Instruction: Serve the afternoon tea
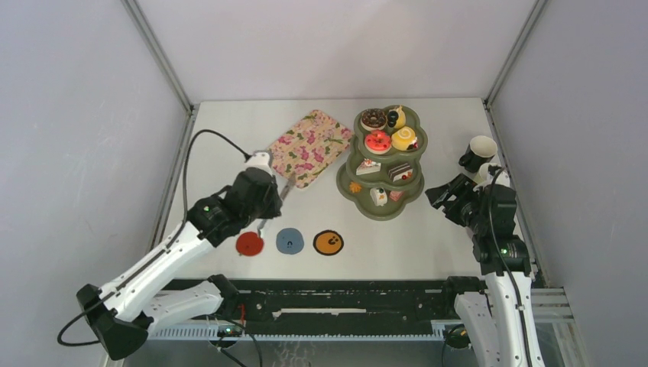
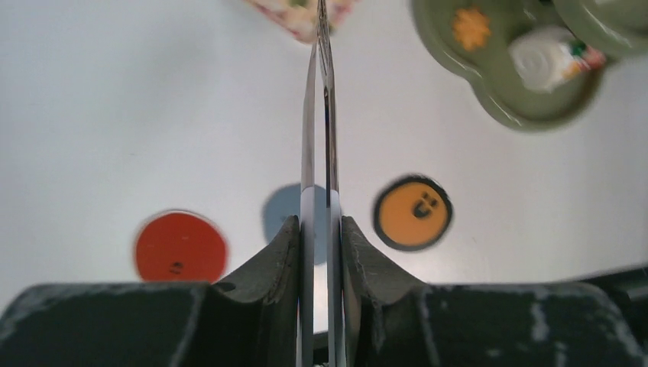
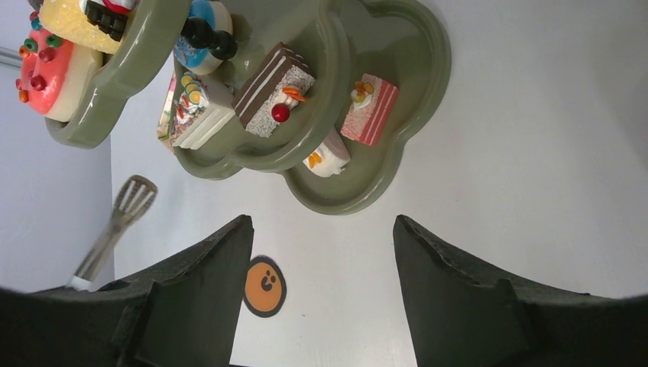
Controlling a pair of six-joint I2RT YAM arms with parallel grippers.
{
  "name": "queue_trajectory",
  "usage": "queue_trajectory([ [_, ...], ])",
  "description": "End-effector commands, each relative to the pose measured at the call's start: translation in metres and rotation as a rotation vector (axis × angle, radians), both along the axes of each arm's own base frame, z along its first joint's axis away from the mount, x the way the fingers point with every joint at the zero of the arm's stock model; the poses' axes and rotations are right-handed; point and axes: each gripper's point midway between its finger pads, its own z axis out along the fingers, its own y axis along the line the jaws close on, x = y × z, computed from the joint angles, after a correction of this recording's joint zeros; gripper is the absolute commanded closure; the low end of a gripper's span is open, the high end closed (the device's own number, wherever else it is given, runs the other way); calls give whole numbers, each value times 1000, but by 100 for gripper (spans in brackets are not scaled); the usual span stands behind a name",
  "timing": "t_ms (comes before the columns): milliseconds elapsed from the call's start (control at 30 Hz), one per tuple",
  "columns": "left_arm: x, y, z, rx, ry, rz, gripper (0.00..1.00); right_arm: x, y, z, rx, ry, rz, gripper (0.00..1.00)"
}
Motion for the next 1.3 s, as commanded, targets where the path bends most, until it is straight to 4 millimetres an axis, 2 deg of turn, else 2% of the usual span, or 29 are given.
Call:
queue_trajectory([
  [0,37,45,60,18,-164,149,100,8,1,20,-8,-73,8,24],
  [133,71,78,81,4,-212,278,100,8,1,22,-7,-79,7,24],
  [233,102,98,88,24,-240,340,100,7,2,22,-4,-80,17,24],
  [400,146,132,88,77,-256,436,100,4,3,21,-3,-76,21,24],
  [500,170,156,87,174,-291,479,100,3,2,22,-10,-82,22,24],
  [600,196,169,80,151,-281,484,100,4,1,25,-26,-93,20,24],
  [767,231,178,60,162,-270,479,100,3,-3,27,-44,-94,2,24],
  [1000,269,195,6,132,-178,505,100,-4,-8,23,-57,-87,-26,24],
  [1067,274,199,-10,123,-124,523,100,-4,-9,23,-55,-88,-29,24],
  [1167,271,202,-32,134,-48,543,99,-5,-8,22,-53,-83,-29,24],
  [1233,266,202,-46,136,-5,557,92,-7,-10,20,-58,-77,-35,24],
  [1267,264,203,-51,135,17,562,83,-7,-11,20,-62,-75,-38,24],
])
